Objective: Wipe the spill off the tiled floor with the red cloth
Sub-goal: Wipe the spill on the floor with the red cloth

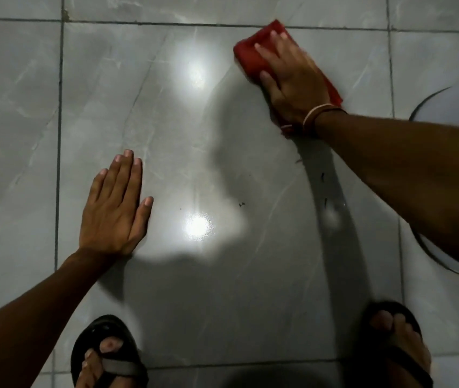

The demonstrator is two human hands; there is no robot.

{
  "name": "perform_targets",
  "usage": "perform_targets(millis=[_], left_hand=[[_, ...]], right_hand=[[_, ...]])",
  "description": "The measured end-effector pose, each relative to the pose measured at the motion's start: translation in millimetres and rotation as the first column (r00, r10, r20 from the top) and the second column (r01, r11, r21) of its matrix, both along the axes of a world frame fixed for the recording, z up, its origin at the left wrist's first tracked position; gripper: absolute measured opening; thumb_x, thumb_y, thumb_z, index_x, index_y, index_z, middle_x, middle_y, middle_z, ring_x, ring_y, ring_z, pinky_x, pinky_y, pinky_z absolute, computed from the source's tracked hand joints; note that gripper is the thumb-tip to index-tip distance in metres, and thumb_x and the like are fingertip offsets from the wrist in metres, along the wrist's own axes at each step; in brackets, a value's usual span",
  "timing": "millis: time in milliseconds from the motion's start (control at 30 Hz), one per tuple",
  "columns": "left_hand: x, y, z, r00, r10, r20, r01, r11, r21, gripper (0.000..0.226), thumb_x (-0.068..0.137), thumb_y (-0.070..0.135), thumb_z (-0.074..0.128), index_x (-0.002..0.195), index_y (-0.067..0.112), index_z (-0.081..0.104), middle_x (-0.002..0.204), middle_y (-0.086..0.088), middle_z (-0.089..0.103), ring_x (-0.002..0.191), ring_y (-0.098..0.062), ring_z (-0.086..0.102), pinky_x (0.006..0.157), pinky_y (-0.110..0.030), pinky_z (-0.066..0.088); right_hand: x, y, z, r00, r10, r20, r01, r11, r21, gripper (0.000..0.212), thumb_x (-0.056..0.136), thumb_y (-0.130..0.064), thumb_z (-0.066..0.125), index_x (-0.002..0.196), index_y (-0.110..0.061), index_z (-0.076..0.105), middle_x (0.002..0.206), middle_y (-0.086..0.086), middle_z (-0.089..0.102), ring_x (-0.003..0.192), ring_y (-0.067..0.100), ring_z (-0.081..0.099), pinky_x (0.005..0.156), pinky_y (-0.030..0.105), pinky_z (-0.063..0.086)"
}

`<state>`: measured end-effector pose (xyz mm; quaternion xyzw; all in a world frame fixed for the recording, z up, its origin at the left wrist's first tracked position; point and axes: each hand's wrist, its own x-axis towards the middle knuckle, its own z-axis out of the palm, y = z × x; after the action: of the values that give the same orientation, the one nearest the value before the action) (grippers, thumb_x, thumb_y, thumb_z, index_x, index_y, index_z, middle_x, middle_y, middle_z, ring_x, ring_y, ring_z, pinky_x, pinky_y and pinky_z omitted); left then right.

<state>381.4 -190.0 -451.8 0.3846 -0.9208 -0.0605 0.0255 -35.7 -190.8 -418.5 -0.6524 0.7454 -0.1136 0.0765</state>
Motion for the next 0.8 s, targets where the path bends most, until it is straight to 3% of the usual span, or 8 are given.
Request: perform_targets(millis=[67, 200, 367, 433, 533, 633, 700, 800], left_hand=[[0.5, -0.5, 0.4, 1.000, 0.000, 0.007, 0.000, 1.000, 0.007, 0.070, 0.106, 0.038, 0.029, 0.165, 0.003, 0.016, 0.175, -0.017, 0.015, 0.163, -0.029, 0.011, 0.133, -0.043, 0.008], [-0.4, -0.4, 1.0, 1.000, -0.001, 0.003, 0.001, 1.000, -0.002, 0.069, 0.107, 0.037, 0.029, 0.165, 0.003, 0.017, 0.175, -0.019, 0.016, 0.163, -0.030, 0.012, 0.132, -0.046, 0.011], [1.3, -0.2, -1.2, 1.000, 0.004, -0.008, -0.004, 1.000, -0.018, 0.070, 0.106, 0.038, 0.029, 0.165, 0.003, 0.016, 0.175, -0.018, 0.015, 0.163, -0.029, 0.012, 0.132, -0.047, 0.012], [0.2, -0.2, -0.9, 1.000, 0.000, -0.006, 0.000, 1.000, -0.011, 0.070, 0.106, 0.038, 0.029, 0.165, 0.003, 0.016, 0.175, -0.018, 0.015, 0.163, -0.029, 0.012, 0.132, -0.047, 0.013], [0.8, -0.3, -0.7, 1.000, 0.002, -0.006, -0.002, 1.000, 0.002, 0.071, 0.105, 0.038, 0.030, 0.166, 0.004, 0.015, 0.175, -0.017, 0.014, 0.164, -0.028, 0.010, 0.132, -0.047, 0.012], [3.0, 0.6, -0.4, 1.000, 0.002, -0.013, -0.002, 1.000, 0.007, 0.071, 0.105, 0.038, 0.030, 0.166, 0.006, 0.014, 0.176, -0.016, 0.013, 0.164, -0.026, 0.009, 0.133, -0.043, 0.008], [2.0, 0.1, -1.8, 1.000, 0.007, -0.013, -0.007, 1.000, 0.014, 0.071, 0.105, 0.039, 0.029, 0.166, 0.006, 0.014, 0.176, -0.016, 0.012, 0.164, -0.026, 0.009, 0.133, -0.041, 0.005], [0.8, -0.3, -0.2, 1.000, 0.002, -0.016, -0.001, 1.000, 0.023, 0.071, 0.106, 0.039, 0.029, 0.166, 0.006, 0.013, 0.175, -0.017, 0.013, 0.164, -0.026, 0.008, 0.132, -0.038, 0.003]], right_hand=[[24.1, 3.6, 1.4, 0.997, -0.082, -0.001, 0.082, 0.996, 0.023, 0.057, 0.111, -0.042, 0.033, 0.164, -0.021, 0.027, 0.173, 0.017, 0.022, 0.161, 0.035, 0.019, 0.133, 0.053, 0.019], [111.1, 117.7, -8.2, 0.937, 0.347, 0.033, -0.348, 0.937, 0.013, 0.060, 0.108, -0.046, 0.038, 0.163, -0.024, 0.028, 0.172, 0.015, 0.026, 0.162, 0.034, 0.017, 0.132, 0.055, 0.020], [161.0, 225.4, -17.3, 0.375, 0.898, 0.232, -0.922, 0.387, -0.006, 0.054, 0.106, -0.034, 0.054, 0.157, -0.018, 0.044, 0.168, 0.015, 0.036, 0.159, 0.029, 0.028, 0.130, 0.050, 0.028], [130.0, 181.3, -20.7, 0.281, 0.942, 0.181, -0.956, 0.293, -0.038, 0.049, 0.104, -0.031, 0.056, 0.151, -0.016, 0.053, 0.163, 0.015, 0.045, 0.155, 0.031, 0.038, 0.125, 0.050, 0.036], [62.7, 89.9, -9.3, 0.614, 0.788, 0.037, -0.787, 0.615, -0.051, 0.045, 0.107, -0.028, 0.048, 0.147, -0.010, 0.057, 0.159, 0.020, 0.049, 0.151, 0.038, 0.043, 0.125, 0.054, 0.036], [10.1, 38.1, 3.6, 0.982, 0.191, -0.005, -0.191, 0.981, -0.035, 0.054, 0.109, -0.037, 0.045, 0.158, -0.015, 0.041, 0.167, 0.020, 0.035, 0.157, 0.038, 0.031, 0.130, 0.054, 0.029], [23.2, 45.5, 1.8, 0.997, -0.071, -0.017, 0.071, 0.997, 0.004, 0.059, 0.109, -0.042, 0.040, 0.163, -0.019, 0.030, 0.172, 0.019, 0.025, 0.160, 0.036, 0.022, 0.132, 0.053, 0.023], [75.1, 127.6, -4.8, 1.000, 0.005, -0.018, -0.006, 1.000, -0.012, 0.060, 0.109, -0.040, 0.042, 0.163, -0.018, 0.028, 0.172, 0.021, 0.024, 0.162, 0.035, 0.018, 0.134, 0.049, 0.017]])
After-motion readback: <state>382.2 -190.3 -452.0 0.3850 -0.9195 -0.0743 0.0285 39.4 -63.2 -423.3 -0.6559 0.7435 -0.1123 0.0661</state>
